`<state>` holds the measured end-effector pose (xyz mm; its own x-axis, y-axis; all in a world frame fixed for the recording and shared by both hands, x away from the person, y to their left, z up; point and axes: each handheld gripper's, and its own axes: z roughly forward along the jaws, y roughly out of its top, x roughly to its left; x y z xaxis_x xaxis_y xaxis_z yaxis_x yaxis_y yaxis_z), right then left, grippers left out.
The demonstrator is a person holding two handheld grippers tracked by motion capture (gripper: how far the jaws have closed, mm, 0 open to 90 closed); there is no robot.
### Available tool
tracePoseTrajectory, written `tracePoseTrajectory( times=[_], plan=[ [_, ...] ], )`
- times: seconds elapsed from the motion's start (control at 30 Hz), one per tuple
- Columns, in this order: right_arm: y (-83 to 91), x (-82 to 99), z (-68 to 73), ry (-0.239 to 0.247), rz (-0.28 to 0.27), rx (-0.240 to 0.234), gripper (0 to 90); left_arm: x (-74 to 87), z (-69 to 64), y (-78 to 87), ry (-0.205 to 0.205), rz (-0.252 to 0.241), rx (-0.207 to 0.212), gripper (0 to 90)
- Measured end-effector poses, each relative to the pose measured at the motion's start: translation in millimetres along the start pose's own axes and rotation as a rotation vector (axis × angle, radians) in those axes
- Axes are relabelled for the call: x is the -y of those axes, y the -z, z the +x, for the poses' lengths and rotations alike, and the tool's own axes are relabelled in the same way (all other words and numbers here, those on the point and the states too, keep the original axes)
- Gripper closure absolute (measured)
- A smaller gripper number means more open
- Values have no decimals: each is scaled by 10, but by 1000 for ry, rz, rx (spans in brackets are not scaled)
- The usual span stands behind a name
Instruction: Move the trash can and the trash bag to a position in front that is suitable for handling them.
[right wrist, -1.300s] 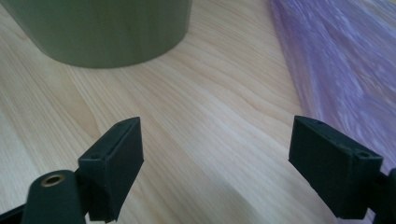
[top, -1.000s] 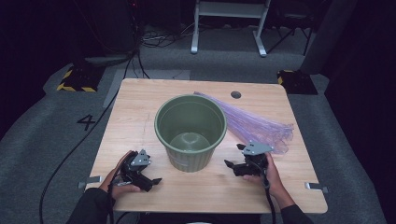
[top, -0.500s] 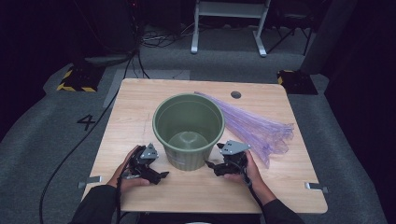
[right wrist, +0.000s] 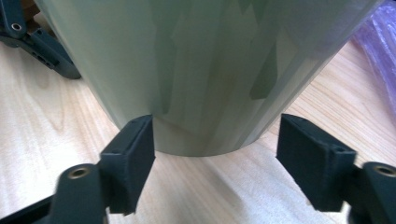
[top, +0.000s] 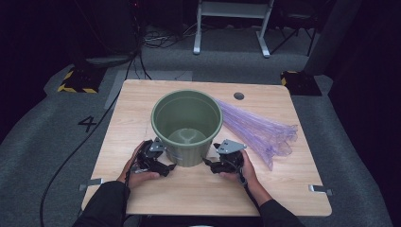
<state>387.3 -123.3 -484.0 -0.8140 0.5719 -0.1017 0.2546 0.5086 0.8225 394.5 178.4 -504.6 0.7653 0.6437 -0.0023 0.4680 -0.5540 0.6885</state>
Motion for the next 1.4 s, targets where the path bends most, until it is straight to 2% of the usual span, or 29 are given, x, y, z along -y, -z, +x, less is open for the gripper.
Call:
tracePoseTrajectory(
  times=[0.17, 0.23, 0.3, 0.33, 0.37, 0.43, 0.57, 0.77, 0.9, 0.97, 1.03, 1.2, 1.3, 1.4],
  plan=[
    [-6, 1, -82, -16, -8, 27, 296, -67, 22, -63, 13, 1, -14, 17],
    [28, 8, -134, -16, -4, 52, 295, -102, 27, -94, 23, 6, -23, 12],
    [98, 17, -207, -10, -3, 87, 296, -125, 31, -116, 30, 8, -28, 9],
    [194, 43, -302, -3, 0, 136, 308, -136, 33, -126, 34, 6, -32, 8],
    [194, 43, -302, -3, 0, 136, 308, -144, 36, -136, 35, 4, -33, 8],
    [297, 101, -422, 8, 32, 209, 316, -159, 41, -151, 40, 7, -31, 6],
    [493, 241, -646, -26, 73, 294, 335, -182, 61, -172, 37, 6, -35, 3],
    [744, 484, -852, -81, 121, 362, 365, -155, 59, -148, 31, 6, -27, 5],
    [876, 612, -982, -152, 113, 352, 426, -92, 69, -92, 20, 4, -13, 5],
    [913, 675, -1016, -162, 131, 351, 472, -67, 79, -66, 14, 6, -9, 5],
    [923, 737, -1039, -171, 150, 321, 520, -43, 96, -41, 8, 7, -7, 5],
    [940, 887, -1122, -200, 196, 283, 668, 26, 113, 18, 11, 4, -4, 4],
    [984, 945, -1168, -209, 196, 294, 727, 74, 123, 61, 15, 2, -5, 5],
    [1054, 1001, -1215, -227, 194, 308, 743, 108, 133, 94, 15, 3, -6, 5]
  ],
)
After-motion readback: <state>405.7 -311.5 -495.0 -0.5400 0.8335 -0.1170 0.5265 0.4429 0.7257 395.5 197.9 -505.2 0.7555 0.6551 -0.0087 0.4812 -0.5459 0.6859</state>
